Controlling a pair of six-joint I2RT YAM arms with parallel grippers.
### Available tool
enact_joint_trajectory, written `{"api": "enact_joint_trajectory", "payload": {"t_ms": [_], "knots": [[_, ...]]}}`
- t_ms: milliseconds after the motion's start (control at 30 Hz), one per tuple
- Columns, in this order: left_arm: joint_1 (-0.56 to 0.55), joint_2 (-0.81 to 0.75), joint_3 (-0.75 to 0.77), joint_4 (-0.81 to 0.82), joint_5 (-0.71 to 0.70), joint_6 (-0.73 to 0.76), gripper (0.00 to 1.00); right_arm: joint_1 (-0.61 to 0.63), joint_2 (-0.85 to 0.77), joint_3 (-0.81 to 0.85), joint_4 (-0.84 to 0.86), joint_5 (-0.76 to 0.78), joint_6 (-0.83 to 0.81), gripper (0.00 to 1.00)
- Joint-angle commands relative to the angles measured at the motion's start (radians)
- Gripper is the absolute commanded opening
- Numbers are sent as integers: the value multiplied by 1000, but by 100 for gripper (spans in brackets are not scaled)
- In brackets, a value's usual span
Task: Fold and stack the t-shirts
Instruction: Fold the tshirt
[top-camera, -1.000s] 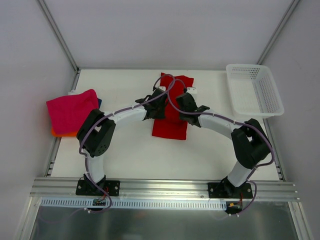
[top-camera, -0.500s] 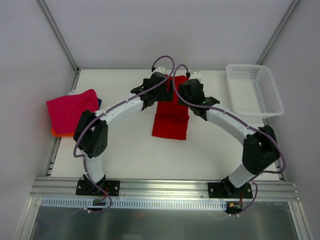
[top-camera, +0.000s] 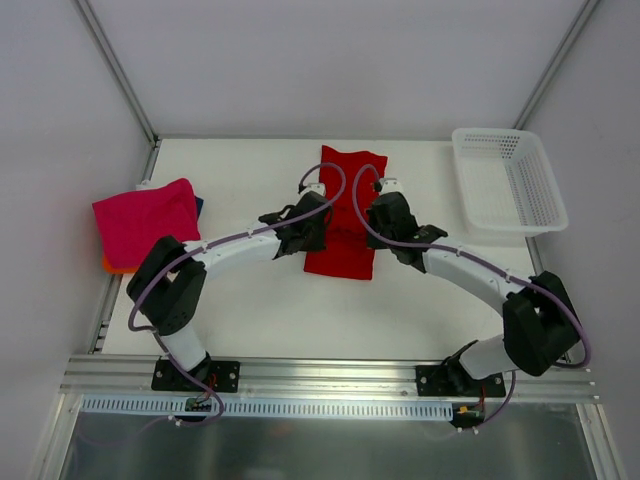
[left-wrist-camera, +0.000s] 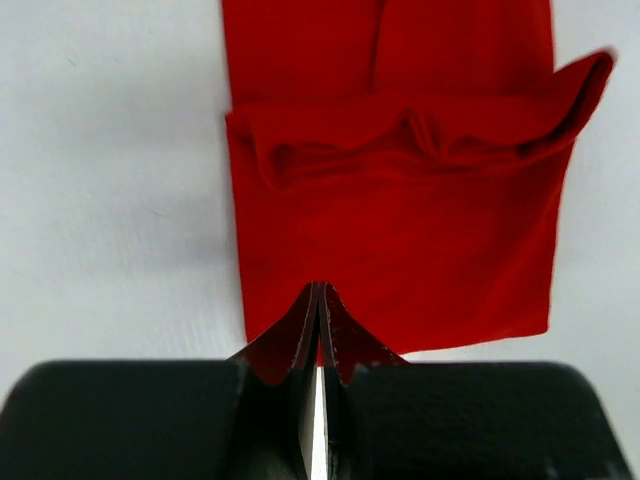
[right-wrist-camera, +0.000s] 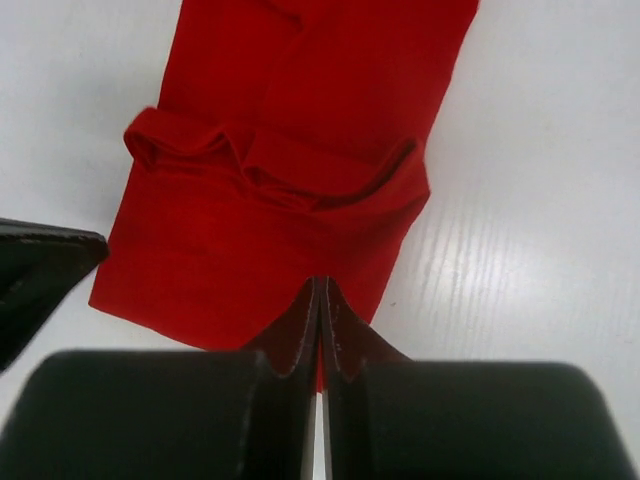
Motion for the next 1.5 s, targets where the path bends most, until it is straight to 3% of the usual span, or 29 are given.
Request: {"api": "enact_joint_trajectory", "payload": {"t_ms": [0,867,1100,1467], "knots": [[-32,34,-25,14,38,-62,0,9,49,2,76,-86,53,0],[-53,155,-109,115,67,-102,0,36,382,164,110,-134,87,0],[-53,158,-145,135,76,-107,0,30,480,272,85,-103,58,1],[-53,109,-263,177,89,-136,0,-48,657,598,-63,-48,-45,0]]}}
